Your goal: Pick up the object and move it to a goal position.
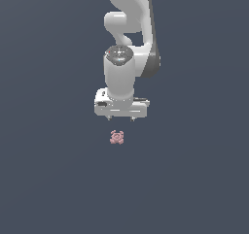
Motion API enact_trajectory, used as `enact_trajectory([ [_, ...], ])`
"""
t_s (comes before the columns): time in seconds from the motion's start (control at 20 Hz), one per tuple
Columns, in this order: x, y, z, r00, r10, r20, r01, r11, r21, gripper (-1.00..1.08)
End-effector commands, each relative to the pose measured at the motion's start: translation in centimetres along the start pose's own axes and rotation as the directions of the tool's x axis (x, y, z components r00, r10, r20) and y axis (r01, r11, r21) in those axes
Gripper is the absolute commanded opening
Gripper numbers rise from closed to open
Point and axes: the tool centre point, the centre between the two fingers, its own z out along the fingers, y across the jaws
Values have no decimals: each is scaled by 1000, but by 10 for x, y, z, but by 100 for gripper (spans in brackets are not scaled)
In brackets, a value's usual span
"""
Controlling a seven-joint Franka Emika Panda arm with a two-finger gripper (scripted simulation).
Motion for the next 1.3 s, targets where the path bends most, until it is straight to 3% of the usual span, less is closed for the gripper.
enact_trajectory([
  [0.0, 0, 0, 0, 1000, 0, 0, 0, 1000, 0, 100],
  [0.75, 1, -4, -4, 998, -66, -10, 66, 998, -17, 100],
  [1.25, 18, 7, 32, 999, -43, -5, 43, 999, -7, 100],
])
